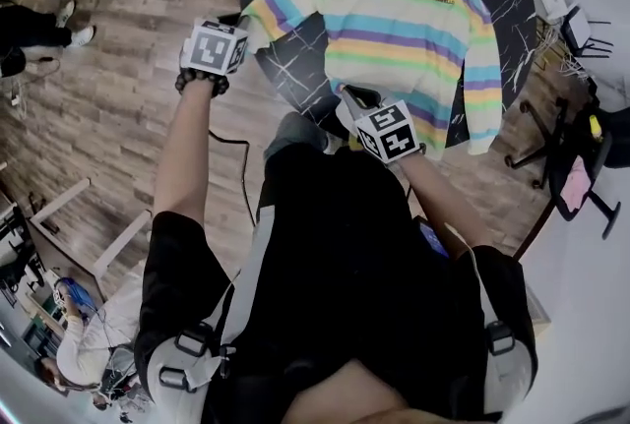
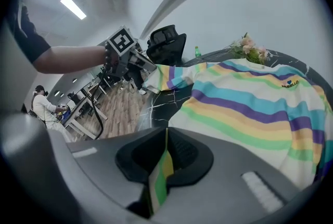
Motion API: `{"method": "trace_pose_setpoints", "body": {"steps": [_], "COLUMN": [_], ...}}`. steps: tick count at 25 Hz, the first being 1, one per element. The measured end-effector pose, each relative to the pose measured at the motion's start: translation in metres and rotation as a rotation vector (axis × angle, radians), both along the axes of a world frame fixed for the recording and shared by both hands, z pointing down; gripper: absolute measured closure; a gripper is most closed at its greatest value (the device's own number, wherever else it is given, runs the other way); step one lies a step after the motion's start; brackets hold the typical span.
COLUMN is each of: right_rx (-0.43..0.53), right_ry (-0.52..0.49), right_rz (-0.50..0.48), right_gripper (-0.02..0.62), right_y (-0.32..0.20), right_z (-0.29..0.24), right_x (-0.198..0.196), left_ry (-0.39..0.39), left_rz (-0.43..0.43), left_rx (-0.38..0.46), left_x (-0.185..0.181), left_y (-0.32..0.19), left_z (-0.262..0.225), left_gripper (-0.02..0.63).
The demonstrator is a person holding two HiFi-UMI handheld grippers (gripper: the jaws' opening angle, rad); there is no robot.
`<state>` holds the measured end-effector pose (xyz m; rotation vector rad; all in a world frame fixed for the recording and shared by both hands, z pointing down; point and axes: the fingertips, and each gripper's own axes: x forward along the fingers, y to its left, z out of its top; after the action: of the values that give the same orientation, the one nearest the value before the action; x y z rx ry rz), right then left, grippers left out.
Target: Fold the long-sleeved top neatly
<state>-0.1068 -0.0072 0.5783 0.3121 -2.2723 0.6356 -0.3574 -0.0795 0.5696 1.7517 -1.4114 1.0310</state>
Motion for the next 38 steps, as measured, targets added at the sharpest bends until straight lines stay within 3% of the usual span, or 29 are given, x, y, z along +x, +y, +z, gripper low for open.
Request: {"method": "trace_pose_setpoints", "body": {"steps": [7,10,17,21,31,34,38], "right_rx": [-0.074,-0.083,0.128,0.161,0.164,0.149,0.162], "right_ry": [0.048,0.094,0.288,0.34,0.42,0.416,0.391], "right_rz": [0.1,0.205,0.372,0.403,0.466,0.455,0.446], "right_gripper": [0.578,0.578,0.578,0.578,0.569,0.488,0.428], "right_y": [0.01,0.026,0.053,0.064,0.085,0.087,0.084], "right_z": [0.014,0.021,0.033,0.029,0.038,0.043,0.036], "right_x": [-0.008,-0.013,-0.018,-0.024,-0.018,-0.028,-0.043], "left_ry": [0.045,0.066,0.094,0.112,0.053,0.021,-0.005], "left_rz": [0.124,0.209,0.376,0.448,0.481,0.48,0.465], "left_rx": [0.004,0.019,0.04,0.029,-0.006,-0.002,-0.015], "left_x": [-0.018,-0.022,-0.028,-0.031,-0.076,-0.093,-0.109], "left_y": [-0.01,-0.012,-0.014,-0.011,-0.021,-0.03,-0.035], "left_z": [0.018,0.024,0.038,0.038,0.037,0.038,0.037], "left_gripper": [0.577,0.577,0.577,0.577,0.577,0.577,0.577]}}
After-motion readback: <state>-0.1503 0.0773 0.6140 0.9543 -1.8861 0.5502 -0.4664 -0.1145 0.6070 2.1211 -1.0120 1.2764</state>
